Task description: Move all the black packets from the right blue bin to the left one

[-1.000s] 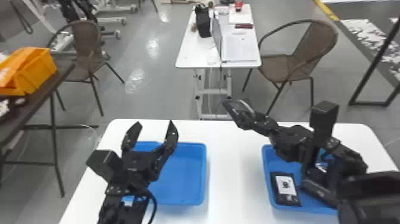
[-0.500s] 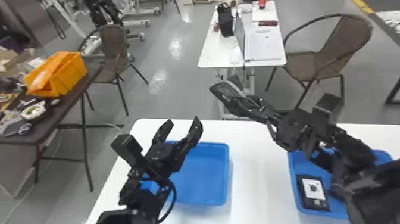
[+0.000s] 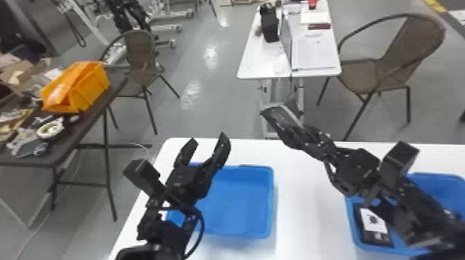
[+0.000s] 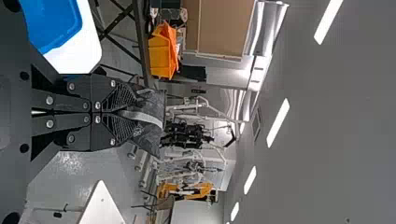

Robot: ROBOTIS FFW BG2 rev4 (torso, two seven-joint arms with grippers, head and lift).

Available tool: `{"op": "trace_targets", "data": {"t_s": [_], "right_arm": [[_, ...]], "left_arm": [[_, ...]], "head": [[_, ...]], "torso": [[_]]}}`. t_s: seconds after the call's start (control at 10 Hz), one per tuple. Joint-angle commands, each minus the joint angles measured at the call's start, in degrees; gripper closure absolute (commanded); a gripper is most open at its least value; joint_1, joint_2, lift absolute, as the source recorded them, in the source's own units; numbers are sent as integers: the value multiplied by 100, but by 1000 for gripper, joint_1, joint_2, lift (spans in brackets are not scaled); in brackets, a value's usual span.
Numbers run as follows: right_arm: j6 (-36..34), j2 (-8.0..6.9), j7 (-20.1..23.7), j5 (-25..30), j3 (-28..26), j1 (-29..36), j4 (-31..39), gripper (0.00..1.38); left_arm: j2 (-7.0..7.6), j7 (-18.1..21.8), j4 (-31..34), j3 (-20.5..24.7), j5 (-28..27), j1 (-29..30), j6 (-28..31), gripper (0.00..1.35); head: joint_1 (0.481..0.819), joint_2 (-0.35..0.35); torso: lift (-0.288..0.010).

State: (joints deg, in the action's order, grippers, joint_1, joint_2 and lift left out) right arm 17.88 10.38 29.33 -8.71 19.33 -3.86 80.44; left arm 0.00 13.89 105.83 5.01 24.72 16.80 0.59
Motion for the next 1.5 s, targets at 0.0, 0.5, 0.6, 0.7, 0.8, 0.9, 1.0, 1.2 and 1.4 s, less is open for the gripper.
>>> {"op": "trace_targets", "data": {"t_s": [0.0, 0.5, 0.6, 0.7, 0.8, 0.9, 1.0, 1.2, 1.4], "right_arm": [[76, -27, 73, -96, 18, -62, -160, 1274], [-100, 78, 135, -360, 537, -387, -371, 1274], [-126, 87, 126, -404, 642, -466, -415, 1274], [-135, 96, 126, -448, 739, -545, -459, 1274], [-162, 131, 126, -536, 853, -625, -512, 1274], [-162, 140, 126, -615, 985, -739, -582, 1274], [-162, 140, 135, -641, 1020, -765, -617, 1274], [-232, 140, 135, -676, 1082, -818, -661, 1274], [-267, 140, 135, -694, 1082, -818, -670, 1274]], "left_arm": [[-15, 18, 43, -53, 323, -63, 169, 194], [-15, 694, 78, 0, 964, -529, 1365, 202], [-15, 730, 61, -18, 956, -608, 1593, 202], [-15, 809, -36, -71, 964, -722, 1672, 202], [-15, 888, -124, -132, 973, -872, 1769, 200], [18, 932, -256, -281, 1070, -995, 1760, 202], [79, 976, -379, -448, 1228, -1109, 1734, 200], [141, 958, -432, -651, 1307, -1241, 1813, 229], [123, 624, -335, -624, 1351, -1223, 2402, 1147]], "head": [[695, 224], [695, 197], [695, 196], [695, 194], [695, 189], [695, 182], [695, 178], [695, 154], [695, 140]], "torso": [[0], [0], [0], [0], [0], [0], [0], [0], [0]]}}
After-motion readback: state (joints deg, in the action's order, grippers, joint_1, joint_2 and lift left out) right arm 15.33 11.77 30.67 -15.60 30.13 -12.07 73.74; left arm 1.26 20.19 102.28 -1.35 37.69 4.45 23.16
